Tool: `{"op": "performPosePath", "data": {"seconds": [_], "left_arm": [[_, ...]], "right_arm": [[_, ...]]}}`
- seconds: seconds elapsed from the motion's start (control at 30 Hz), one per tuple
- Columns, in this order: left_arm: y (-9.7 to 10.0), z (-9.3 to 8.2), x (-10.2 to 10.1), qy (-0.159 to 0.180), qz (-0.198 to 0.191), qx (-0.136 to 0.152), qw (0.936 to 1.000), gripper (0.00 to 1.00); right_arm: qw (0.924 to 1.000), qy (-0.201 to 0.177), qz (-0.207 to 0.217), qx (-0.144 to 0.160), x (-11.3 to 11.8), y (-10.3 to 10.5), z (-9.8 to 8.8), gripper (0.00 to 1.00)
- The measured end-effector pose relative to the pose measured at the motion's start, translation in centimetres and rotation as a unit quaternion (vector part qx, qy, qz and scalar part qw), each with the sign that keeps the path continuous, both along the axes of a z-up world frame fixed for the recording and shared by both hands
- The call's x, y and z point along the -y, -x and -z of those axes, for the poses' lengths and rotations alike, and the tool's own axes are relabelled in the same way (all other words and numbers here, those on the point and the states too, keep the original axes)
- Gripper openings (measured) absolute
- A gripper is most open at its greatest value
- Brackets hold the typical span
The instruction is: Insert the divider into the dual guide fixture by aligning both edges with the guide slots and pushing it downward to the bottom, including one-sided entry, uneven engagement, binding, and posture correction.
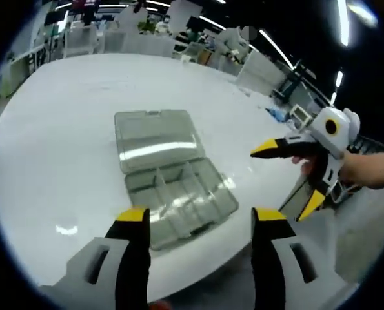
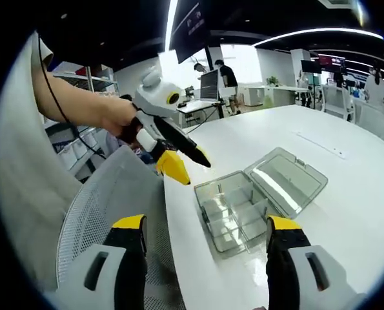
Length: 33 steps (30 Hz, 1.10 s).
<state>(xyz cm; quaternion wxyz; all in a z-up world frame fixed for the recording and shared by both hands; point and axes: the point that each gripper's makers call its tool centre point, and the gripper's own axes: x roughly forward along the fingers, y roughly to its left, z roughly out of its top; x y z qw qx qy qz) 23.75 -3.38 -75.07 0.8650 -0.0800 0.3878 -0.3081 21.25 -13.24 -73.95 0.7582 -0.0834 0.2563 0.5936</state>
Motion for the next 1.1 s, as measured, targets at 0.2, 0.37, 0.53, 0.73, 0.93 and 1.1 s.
{"op": "performPosePath", "data": {"seconds": [0.2,0.37,0.53,0.73,0.93,1.1], "left_arm": [[-0.1,-2.3,0.4,0.021,0.006,0.072,0.9972,0.70],[0.2,-3.1,0.2,0.026,0.015,0.098,0.9947,0.74],[1.0,-3.4,0.1,0.030,0.036,0.114,0.9924,0.76],[1.5,-4.0,-0.3,0.040,0.055,0.128,0.9895,0.76],[1.4,-5.0,-0.6,0.038,0.078,0.158,0.9836,0.76],[1.4,-4.9,-0.7,0.033,0.096,0.163,0.9814,0.77]], "right_arm": [[1.0000,0.001,0.001,0.002,0.1,-0.1,-0.3,0.74],[0.9999,-0.002,0.010,0.004,0.5,-0.2,-0.7,0.73],[0.9995,-0.005,0.031,0.001,0.9,-0.3,-1.1,0.73],[0.9981,-0.005,0.061,-0.002,1.6,-0.2,-1.3,0.73],[0.9959,-0.004,0.090,-0.001,2.2,-0.2,-2.0,0.73],[0.9933,-0.001,0.116,0.001,3.0,-0.4,-2.4,0.73]]}}
